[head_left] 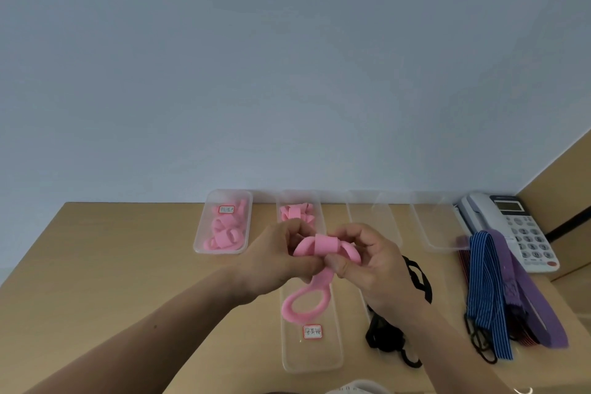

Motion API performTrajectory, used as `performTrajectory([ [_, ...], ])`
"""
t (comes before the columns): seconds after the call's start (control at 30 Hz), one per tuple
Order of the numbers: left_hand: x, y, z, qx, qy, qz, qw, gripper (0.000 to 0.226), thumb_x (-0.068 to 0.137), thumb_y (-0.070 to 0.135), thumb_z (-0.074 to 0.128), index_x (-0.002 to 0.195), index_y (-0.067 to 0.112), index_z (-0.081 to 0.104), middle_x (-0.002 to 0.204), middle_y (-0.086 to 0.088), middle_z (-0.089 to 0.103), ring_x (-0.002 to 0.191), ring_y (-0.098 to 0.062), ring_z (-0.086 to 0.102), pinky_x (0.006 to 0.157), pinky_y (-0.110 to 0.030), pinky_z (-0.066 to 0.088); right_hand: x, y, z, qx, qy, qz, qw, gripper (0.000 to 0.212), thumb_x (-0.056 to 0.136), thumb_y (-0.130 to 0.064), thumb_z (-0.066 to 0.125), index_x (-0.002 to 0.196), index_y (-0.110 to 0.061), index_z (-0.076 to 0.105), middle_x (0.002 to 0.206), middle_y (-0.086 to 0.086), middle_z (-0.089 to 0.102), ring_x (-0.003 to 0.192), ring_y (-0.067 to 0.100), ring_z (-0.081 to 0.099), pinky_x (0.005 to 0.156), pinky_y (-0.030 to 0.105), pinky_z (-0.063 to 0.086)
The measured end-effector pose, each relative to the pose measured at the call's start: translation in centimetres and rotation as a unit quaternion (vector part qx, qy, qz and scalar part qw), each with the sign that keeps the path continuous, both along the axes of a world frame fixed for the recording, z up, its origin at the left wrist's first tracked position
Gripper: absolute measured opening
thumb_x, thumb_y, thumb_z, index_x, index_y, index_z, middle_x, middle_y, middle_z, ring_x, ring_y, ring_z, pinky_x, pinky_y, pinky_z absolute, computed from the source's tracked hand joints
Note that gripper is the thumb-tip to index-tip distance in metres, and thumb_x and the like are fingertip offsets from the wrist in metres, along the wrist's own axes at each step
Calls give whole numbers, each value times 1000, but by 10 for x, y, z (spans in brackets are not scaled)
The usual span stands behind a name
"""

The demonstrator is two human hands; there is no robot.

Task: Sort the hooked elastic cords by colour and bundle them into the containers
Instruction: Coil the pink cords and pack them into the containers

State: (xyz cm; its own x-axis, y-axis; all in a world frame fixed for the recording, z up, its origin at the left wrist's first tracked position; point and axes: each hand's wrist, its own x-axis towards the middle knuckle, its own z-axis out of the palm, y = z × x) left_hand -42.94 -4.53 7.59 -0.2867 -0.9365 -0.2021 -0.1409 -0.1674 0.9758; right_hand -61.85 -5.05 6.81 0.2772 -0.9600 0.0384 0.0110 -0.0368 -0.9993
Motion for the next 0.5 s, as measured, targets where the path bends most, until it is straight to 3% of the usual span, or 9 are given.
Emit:
performTrajectory([
  [0.17, -1, 3, 3, 35, 90, 11, 995, 35, 81, 27, 70, 102, 1, 57, 91, -20, 70, 82, -34, 67, 74, -39, 57, -1, 1, 2, 1, 16, 19, 1000, 32, 78, 8, 73, 99, -15, 66, 87, -4, 70, 76, 18, 69, 71, 28, 57],
  [0.33, -4, 4, 5, -6, 95, 41, 995, 32, 78, 20, 74, 99, 0, 61, 87, -12, 65, 75, -29, 66, 68, -36, 55, -3, 3, 2, 13, -7, 38, 999, 33, 75, -2, 77, 98, -25, 67, 94, 17, 72, 87, 38, 70, 77, 44, 60],
  [0.4, -5, 4, 5, -32, 91, 53, 994, 31, 73, 21, 79, 95, 5, 64, 89, -8, 65, 73, -29, 67, 67, -35, 55, -4, 3, 3, 18, -23, 41, 999, 31, 74, -9, 73, 103, -18, 65, 99, 13, 71, 83, 33, 70, 70, 37, 59],
  [0.5, -6, 5, 4, -54, 87, 53, 993, 28, 76, 18, 82, 94, 6, 64, 96, -17, 68, 82, -40, 69, 73, -42, 58, -2, 3, 3, 26, -33, 15, 999, 28, 77, -15, 68, 104, -9, 64, 96, 8, 71, 69, 23, 62, 60, 29, 51],
])
